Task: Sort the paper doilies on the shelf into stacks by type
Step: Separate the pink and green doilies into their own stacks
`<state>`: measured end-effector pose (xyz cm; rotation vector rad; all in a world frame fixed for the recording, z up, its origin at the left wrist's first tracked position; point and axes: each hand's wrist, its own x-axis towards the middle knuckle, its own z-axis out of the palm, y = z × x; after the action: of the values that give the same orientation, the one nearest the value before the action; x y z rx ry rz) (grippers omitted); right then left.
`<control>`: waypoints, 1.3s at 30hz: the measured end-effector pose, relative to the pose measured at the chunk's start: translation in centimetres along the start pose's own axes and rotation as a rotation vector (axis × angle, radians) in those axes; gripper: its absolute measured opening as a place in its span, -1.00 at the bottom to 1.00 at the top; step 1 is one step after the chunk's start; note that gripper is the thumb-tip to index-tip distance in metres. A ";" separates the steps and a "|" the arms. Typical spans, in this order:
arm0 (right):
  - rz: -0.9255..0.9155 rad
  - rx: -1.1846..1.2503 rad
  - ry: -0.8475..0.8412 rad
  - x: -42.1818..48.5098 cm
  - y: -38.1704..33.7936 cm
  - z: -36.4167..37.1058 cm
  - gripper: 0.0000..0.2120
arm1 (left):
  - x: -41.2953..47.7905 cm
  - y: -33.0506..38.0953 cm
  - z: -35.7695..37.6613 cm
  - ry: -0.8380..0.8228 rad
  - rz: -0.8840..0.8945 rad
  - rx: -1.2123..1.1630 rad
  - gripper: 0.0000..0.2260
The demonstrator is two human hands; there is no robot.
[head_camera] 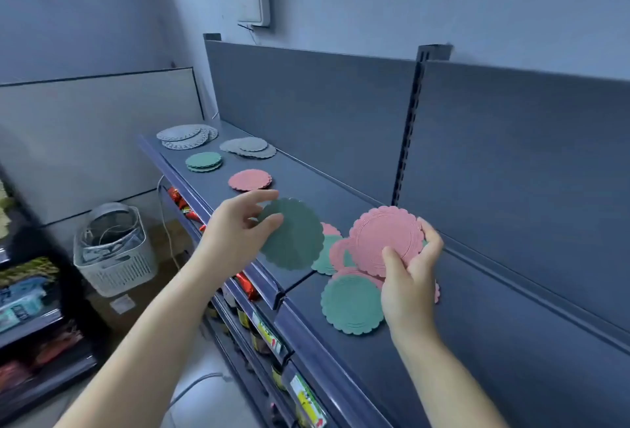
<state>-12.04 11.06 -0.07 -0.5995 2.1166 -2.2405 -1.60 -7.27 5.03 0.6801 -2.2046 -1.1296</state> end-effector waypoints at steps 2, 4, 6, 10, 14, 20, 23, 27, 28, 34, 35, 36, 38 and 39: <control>-0.008 0.051 -0.049 -0.3 -0.2 3.6 -0.58 | -0.2 -2.2 -3.5 0.033 -0.079 -0.091 -0.80; 0.012 0.085 -0.043 -1.0 0.3 7.2 -0.58 | -0.1 -4.7 -6.4 0.044 -0.132 -0.176 -0.84; 0.049 0.095 -0.028 -1.7 0.9 10.8 -0.57 | 0.6 -7.3 -9.0 0.054 -0.201 -0.282 -0.85; 0.151 0.117 0.032 -1.5 2.0 19.2 -0.54 | 4.5 -14.0 -13.9 0.072 -0.361 -0.503 -0.85; 0.251 0.136 0.086 -0.3 3.2 24.9 -0.52 | 9.2 -19.1 -15.8 0.090 -0.431 -0.629 -0.81; 0.260 0.098 0.115 3.2 4.3 28.3 -0.55 | 17.9 -22.8 -15.9 0.073 -0.408 -0.668 -0.77; 0.097 -0.084 0.139 6.8 4.7 30.0 -0.59 | 23.3 -24.5 -14.5 0.133 -0.338 -0.587 -0.76; -0.111 -0.328 0.123 11.6 5.1 32.4 -0.69 | 30.0 -25.6 -12.9 0.127 -0.296 -0.484 -0.80; -0.136 -0.385 0.111 12.6 5.5 32.9 -0.69 | 31.6 -26.0 -12.8 0.115 -0.283 -0.445 -0.82; -0.300 -0.747 0.010 16.0 7.8 35.7 -0.48 | 39.2 -29.2 -14.5 0.067 -0.144 -0.048 -0.78; -0.303 -0.833 -0.035 16.3 8.2 36.2 -0.47 | 40.0 -29.7 -14.9 0.008 -0.115 0.077 -0.76; -0.281 -0.934 -0.102 16.5 8.6 36.7 -0.47 | 40.7 -30.0 -15.1 -0.060 -0.084 0.184 -0.74; -0.164 -1.129 -0.251 16.2 8.9 37.5 -0.50 | 41.9 -30.6 -15.2 -0.182 -0.005 0.328 -0.71; -0.094 -1.173 -0.300 15.8 9.1 37.8 -0.52 | 42.4 -30.7 -15.1 -0.231 0.049 0.391 -0.70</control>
<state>-18.70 -30.21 -3.79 -0.9281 3.0269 -0.6058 -15.95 -59.29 -2.76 0.6753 -2.6613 -0.7889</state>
